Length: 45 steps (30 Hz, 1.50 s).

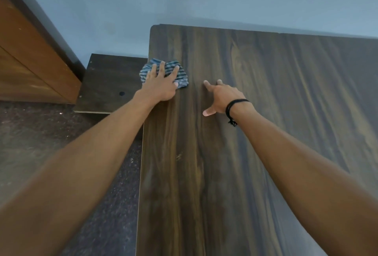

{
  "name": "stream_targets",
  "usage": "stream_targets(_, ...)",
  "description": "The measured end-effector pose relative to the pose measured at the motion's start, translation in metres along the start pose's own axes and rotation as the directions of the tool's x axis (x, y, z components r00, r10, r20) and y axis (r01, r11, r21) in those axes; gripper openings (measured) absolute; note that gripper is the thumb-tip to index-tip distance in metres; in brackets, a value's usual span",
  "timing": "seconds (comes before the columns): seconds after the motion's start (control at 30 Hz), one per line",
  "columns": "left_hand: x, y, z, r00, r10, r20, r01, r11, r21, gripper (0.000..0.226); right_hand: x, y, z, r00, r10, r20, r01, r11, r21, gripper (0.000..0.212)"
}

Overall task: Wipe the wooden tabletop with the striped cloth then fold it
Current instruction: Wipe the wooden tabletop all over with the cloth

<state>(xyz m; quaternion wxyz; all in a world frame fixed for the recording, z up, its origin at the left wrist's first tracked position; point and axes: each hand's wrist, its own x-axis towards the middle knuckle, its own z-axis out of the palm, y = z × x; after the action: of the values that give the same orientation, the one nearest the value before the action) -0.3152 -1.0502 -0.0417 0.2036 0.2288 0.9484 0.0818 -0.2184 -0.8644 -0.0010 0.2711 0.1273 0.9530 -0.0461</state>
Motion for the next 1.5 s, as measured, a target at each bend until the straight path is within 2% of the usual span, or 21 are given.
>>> stream_targets(0.17, -0.018, -0.006, 0.027, 0.994, 0.104, 0.034, -0.107, 0.989, 0.103, 0.059, 0.007, 0.002, 0.008, 0.998, -0.019, 0.057, 0.018, 1.000, 0.008, 0.108)
stream_targets(0.4, 0.062, -0.001, -0.025, 1.000, -0.011, 0.023, 0.011, 1.000, 0.005, 0.061, 0.011, 0.000, 0.004, 0.996, -0.022, 0.084, 0.023, 1.000, -0.012, 0.108)
stream_targets(0.47, 0.063, -0.001, -0.020, 0.999, -0.024, 0.027, 0.024, 1.000, -0.007, 0.060, 0.010, 0.001, -0.003, 0.999, -0.023, 0.047, 0.024, 1.000, -0.017, 0.101)
stream_targets(0.53, 0.059, -0.003, -0.017, 0.999, -0.014, 0.035, 0.014, 1.000, 0.000, 0.059, 0.015, 0.000, -0.019, 0.998, -0.041, -0.052, 0.042, 0.999, 0.017, 0.096)
stream_targets(0.6, 0.061, -0.005, -0.017, 0.999, -0.011, 0.047, 0.011, 1.000, 0.004, 0.059, 0.031, -0.003, -0.035, 0.996, -0.035, -0.086, 0.041, 0.997, 0.070, 0.108)
stream_targets(0.73, 0.066, -0.002, -0.019, 0.997, -0.046, 0.060, 0.044, 0.999, 0.020, 0.061, 0.055, -0.015, -0.037, 0.998, -0.023, 0.054, 0.022, 0.999, 0.026, 0.121)
stream_targets(0.83, 0.076, -0.003, -0.022, 0.995, -0.040, 0.091, 0.038, 0.999, 0.030, 0.062, 0.059, -0.011, -0.026, 0.998, -0.023, 0.055, 0.021, 0.999, 0.038, 0.115)
stream_targets(0.97, 0.113, -0.012, -0.046, 0.997, -0.060, 0.053, 0.059, 0.998, 0.007, 0.062, 0.065, -0.012, -0.028, 0.996, -0.031, 0.087, 0.029, 0.999, 0.028, 0.114)
stream_targets(1.03, 0.118, -0.012, -0.045, 0.998, -0.026, 0.056, 0.026, 1.000, 0.006, 0.062, 0.064, -0.011, -0.029, 0.995, -0.036, 0.092, 0.033, 0.999, 0.025, 0.113)
stream_targets(1.13, 0.073, -0.001, -0.015, 0.994, 0.092, 0.059, -0.098, 0.990, 0.104, 0.062, 0.061, -0.008, -0.027, 0.994, -0.047, 0.095, 0.043, 0.998, 0.046, 0.113)
stream_targets(1.23, 0.061, -0.003, -0.005, 0.990, 0.128, 0.057, -0.132, 0.989, 0.069, 0.059, 0.064, -0.006, -0.028, 0.995, -0.043, 0.086, 0.040, 0.998, 0.045, 0.112)
stream_targets(1.4, 0.147, -0.017, -0.061, 0.997, -0.081, 0.012, 0.081, 0.995, -0.056, 0.060, 0.068, -0.002, -0.025, 0.994, -0.059, 0.089, 0.055, 0.997, 0.047, 0.112)
stream_targets(1.5, 0.119, -0.004, -0.046, 1.000, -0.008, 0.009, 0.008, 1.000, -0.002, 0.061, 0.069, -0.002, -0.022, 0.995, -0.049, 0.081, 0.045, 0.998, 0.054, 0.112)
